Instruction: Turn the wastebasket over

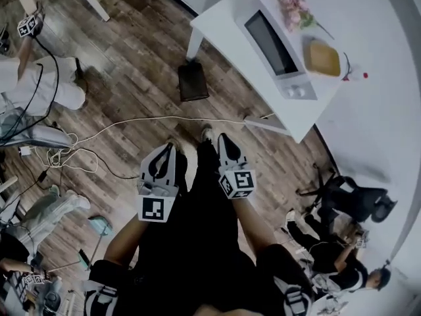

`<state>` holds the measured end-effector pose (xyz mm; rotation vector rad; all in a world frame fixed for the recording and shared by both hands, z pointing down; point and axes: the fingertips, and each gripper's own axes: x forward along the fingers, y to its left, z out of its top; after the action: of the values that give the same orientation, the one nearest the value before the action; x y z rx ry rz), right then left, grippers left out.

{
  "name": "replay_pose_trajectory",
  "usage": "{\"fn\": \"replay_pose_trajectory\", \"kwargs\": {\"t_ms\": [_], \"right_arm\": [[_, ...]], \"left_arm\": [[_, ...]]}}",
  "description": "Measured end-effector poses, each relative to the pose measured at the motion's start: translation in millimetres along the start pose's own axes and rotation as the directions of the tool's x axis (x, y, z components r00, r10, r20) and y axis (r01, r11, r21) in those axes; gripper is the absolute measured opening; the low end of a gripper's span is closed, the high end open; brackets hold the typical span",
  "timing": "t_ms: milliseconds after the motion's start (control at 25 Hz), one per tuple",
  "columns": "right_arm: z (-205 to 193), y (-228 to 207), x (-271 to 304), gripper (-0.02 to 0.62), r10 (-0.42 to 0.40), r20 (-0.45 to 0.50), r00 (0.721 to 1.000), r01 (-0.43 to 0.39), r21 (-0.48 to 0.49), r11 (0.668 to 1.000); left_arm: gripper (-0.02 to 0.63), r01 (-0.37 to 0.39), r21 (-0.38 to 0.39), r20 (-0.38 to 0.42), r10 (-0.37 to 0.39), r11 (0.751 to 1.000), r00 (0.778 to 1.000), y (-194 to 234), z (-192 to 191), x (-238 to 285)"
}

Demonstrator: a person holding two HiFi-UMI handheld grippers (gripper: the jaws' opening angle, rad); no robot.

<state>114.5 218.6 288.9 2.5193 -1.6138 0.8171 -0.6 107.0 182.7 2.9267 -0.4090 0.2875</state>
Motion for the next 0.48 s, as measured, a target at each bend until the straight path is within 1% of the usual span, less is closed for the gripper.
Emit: {"fn": "replay_pose_trajectory", "kwargs": {"t_ms": [160,240,360,480], "right_arm": [[-18,-15,47,0.032,0.053,-0.059,0.997,-0.056,-0.039,0.998],[-29,-22,70,0.032,0.085,-0.101,0.991,-0.090,-0.051,0.995],[-50,-33,103,0.034,0.135,-0.168,0.976,-0.146,-0.049,0.988],[-72,-42,131,0.034,0.167,-0.222,0.961,-0.186,-0.071,0.980]], "left_arm": [[0.034,-0.066,-0.014,-0.012,0.065,0.998,0.998,16,-13,16],[0.034,-0.103,-0.016,-0.035,0.102,0.995,0.994,23,-22,26],[0.034,-0.158,-0.021,-0.059,0.156,0.987,0.986,31,-32,41],[0.034,-0.212,-0.032,-0.048,0.210,0.977,0.977,44,-39,58]]}}
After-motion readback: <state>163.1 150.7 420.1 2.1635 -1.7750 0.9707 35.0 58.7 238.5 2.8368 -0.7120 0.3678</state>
